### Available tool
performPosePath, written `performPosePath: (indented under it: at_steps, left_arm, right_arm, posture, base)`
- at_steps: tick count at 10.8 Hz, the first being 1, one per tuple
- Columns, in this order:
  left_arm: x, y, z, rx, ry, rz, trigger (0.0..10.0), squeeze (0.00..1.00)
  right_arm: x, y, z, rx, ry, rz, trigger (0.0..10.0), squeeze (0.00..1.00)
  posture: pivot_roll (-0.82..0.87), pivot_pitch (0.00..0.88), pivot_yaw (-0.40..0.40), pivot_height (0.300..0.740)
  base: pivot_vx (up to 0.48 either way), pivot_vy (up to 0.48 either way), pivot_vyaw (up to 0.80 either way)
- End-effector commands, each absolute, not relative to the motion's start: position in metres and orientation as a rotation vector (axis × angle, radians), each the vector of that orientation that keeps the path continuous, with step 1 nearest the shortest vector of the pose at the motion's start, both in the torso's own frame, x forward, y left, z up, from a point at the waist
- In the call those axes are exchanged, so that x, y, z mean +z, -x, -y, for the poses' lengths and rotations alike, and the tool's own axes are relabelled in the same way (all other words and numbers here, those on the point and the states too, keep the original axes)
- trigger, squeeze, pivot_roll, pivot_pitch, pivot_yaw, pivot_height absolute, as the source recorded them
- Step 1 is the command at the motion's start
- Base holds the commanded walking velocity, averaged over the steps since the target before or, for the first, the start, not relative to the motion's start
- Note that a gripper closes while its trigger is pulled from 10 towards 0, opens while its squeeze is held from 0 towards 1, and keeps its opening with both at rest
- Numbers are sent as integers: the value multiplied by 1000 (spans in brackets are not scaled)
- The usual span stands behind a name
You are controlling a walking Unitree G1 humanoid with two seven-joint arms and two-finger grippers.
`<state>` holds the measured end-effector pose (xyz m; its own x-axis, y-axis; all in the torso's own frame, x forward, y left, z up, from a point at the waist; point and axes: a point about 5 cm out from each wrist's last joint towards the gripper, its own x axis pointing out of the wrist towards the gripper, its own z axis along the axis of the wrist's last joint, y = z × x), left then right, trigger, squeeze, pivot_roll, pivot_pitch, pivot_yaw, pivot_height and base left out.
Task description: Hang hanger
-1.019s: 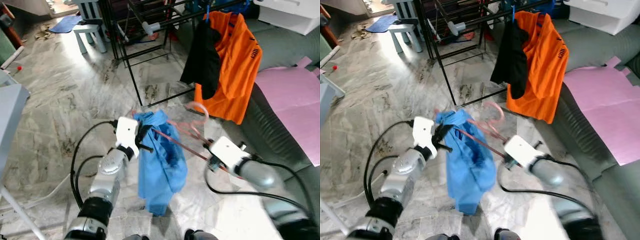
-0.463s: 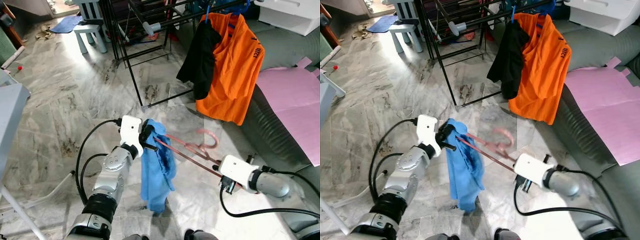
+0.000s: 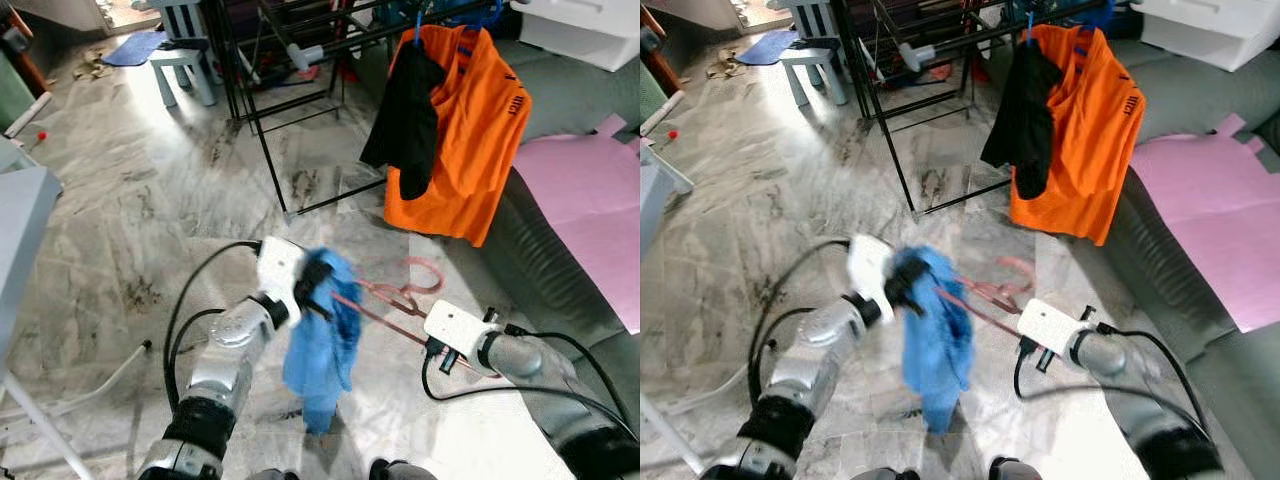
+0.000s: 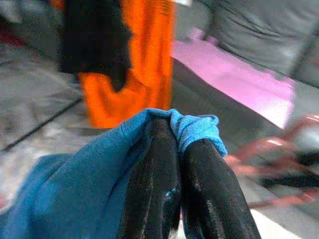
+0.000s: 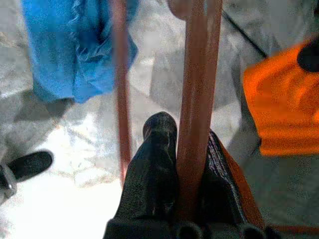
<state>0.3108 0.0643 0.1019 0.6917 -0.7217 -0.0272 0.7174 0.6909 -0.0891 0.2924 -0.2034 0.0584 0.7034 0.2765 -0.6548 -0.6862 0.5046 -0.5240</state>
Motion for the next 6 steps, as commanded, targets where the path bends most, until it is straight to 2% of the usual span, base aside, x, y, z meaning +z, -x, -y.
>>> performPosePath:
  at_steps: [1, 2, 3, 5, 6]
  left_arm:
    - [122, -309, -52, -903, 40, 23, 0, 0]
    - [115, -301, -49, -953, -8, -2, 0, 0]
    - [119, -301, -47, -936, 35, 4, 0, 0]
    - [123, -306, -51, -895, 15, 10, 0, 0]
    - [120, -313, -61, -833, -13, -8, 0, 0]
  right_arm:
    - [46, -287, 202, 638, 895, -600, 0, 0]
    - [54, -300, 198, 585, 863, -568, 0, 0]
    - [52, -304, 193, 616, 888, -577, 0, 0]
    - [43, -297, 190, 708, 955, -624, 0, 0]
    - [37, -288, 198, 759, 1007, -663, 0, 0]
  posture:
    - [-152, 107, 94, 740]
    - [-151, 107, 94, 740]
    - [-155, 108, 94, 740]
    - [-150, 106, 90, 740]
    - [-149, 107, 89, 740]
  base:
    - [0, 0, 0]
    - [0, 0, 0]
    - [0, 0, 0]
    - [0, 0, 0]
    - [0, 0, 0]
